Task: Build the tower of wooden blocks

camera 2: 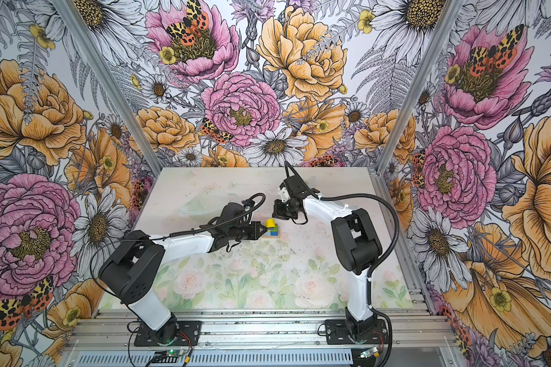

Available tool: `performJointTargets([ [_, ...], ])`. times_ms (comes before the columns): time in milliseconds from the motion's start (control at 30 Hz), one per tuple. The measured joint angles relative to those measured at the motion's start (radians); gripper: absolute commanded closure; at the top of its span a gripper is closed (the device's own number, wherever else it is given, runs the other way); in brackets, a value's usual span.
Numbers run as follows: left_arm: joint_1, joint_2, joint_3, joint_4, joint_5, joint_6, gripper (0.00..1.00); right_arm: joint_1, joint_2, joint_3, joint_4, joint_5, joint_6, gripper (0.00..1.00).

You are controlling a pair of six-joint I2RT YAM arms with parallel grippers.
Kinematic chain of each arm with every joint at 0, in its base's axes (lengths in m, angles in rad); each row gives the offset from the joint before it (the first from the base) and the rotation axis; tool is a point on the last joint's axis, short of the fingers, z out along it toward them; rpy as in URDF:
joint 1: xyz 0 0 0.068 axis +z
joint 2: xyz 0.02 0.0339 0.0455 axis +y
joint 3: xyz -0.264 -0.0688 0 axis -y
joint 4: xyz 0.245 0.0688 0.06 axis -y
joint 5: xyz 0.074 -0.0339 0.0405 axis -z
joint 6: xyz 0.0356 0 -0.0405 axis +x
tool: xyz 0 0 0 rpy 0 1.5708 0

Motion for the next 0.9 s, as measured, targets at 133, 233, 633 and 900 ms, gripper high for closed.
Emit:
performJointTargets([
  [133, 0.000, 0.002, 0.001, 0.000, 0.000, 0.000, 1.00, 0.000, 0.000, 0.000, 0.000, 0.000, 0.000, 1.00],
  [233, 0.000, 0.002, 0.001, 0.000, 0.000, 0.000, 1.00, 0.000, 0.000, 0.000, 0.000, 0.000, 0.000, 1.00],
  [633, 0.011, 0.002, 0.002, 0.000, 0.000, 0.000, 1.00, 0.000, 0.000, -0.002, 0.000, 0.000, 0.000, 1.00],
  [900, 0.011, 0.002, 0.004, 0.000, 0.000, 0.000, 1.00, 0.000, 0.000, -0.006, 0.000, 0.000, 0.000, 1.00],
])
